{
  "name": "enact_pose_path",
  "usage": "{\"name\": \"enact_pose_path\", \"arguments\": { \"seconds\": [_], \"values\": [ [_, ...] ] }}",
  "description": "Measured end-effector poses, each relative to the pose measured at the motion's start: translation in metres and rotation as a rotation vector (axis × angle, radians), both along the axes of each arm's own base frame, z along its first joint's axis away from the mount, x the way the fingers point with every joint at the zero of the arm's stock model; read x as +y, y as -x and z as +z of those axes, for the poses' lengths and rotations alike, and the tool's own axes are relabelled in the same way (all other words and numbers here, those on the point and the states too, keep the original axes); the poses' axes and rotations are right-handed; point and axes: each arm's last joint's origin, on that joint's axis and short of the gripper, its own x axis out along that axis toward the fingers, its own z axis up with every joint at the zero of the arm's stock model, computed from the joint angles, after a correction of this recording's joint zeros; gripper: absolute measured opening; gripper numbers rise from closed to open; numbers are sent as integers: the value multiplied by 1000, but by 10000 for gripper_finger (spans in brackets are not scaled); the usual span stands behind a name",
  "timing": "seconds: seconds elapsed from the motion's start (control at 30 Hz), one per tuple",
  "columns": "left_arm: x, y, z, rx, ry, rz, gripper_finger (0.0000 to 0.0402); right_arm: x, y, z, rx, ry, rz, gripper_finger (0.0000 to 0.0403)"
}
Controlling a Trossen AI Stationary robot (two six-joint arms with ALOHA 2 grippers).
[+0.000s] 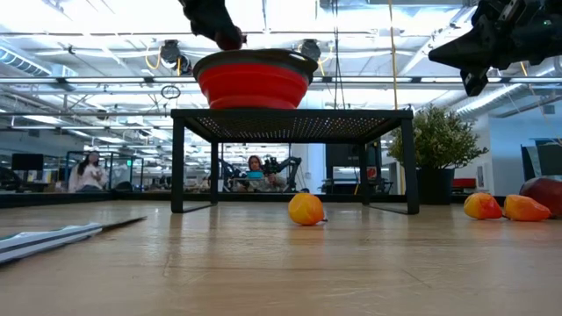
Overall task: Pick & Place Fruit
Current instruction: Put the bottom left pomegranate into the strainer on the shelf
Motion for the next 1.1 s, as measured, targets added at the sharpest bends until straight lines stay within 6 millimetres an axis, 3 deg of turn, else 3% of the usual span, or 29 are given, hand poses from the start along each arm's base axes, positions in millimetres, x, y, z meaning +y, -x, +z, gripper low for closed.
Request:
{"name": "enact_pose_path", "arguments": {
  "seconds": [0.3, 1.1],
  "values": [
    [10, -5, -12, 70, 120, 12, 186, 0, 0, 0, 11, 58, 3, 0],
    [22, -31, -50, 228, 164, 3, 186, 0, 0, -1, 18, 57, 4, 0]
  ]
}}
